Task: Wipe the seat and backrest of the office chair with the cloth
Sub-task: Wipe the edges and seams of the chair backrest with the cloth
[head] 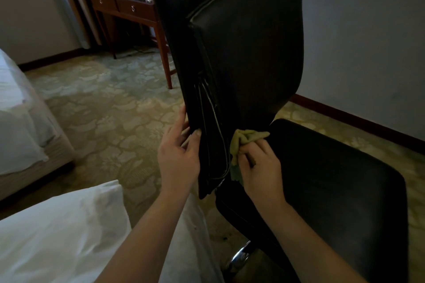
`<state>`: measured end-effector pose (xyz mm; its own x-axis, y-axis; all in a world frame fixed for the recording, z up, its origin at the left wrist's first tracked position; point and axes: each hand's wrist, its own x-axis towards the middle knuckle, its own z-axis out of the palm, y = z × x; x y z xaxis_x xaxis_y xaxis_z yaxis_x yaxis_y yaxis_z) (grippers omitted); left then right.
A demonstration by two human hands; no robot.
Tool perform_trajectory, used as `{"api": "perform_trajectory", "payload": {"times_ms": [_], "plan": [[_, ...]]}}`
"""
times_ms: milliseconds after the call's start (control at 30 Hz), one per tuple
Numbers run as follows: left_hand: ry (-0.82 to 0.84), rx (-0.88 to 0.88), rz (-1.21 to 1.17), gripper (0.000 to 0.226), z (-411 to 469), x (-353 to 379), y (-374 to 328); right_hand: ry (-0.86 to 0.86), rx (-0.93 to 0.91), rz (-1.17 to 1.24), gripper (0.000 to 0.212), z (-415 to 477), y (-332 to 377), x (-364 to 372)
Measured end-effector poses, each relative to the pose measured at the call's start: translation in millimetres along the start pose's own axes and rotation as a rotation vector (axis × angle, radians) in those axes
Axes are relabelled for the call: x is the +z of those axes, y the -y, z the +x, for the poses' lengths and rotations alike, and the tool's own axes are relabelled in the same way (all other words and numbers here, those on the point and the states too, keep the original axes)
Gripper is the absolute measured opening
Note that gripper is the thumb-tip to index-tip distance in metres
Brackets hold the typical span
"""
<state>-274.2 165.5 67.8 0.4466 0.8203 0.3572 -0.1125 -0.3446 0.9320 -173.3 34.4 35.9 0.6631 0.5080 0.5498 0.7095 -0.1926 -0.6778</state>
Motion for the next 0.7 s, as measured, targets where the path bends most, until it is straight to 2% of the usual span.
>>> {"api": "perform_trajectory", "payload": {"times_ms": [100, 300, 467, 600, 700], "plan": [[0.014, -0.001, -0.012, 0.060, 0, -1, -2, 0.024, 0.019, 0.053, 0.014, 1, -4, -6], [0.013, -0.013, -0.031, 0.058, -1, 1, -2, -0.079, -0.078, 0.133, 0.013, 34, 27, -17], [0.010, -0.026, -0.038, 0.059, 1, 0, -1, -0.053, -0.104, 0.054, 0.006, 25, 18, -5], [0.011, -0.022, -0.029, 0.059, 0, 0, -3, -0.026, -0.049, -0.053, 0.012, 5, 1, 3], [0.017, -0.017, -0.033, 0.058, -1, 0, -4, 0.027, -0.015, -0.037, 0.016, -2, -6, -1]]}}
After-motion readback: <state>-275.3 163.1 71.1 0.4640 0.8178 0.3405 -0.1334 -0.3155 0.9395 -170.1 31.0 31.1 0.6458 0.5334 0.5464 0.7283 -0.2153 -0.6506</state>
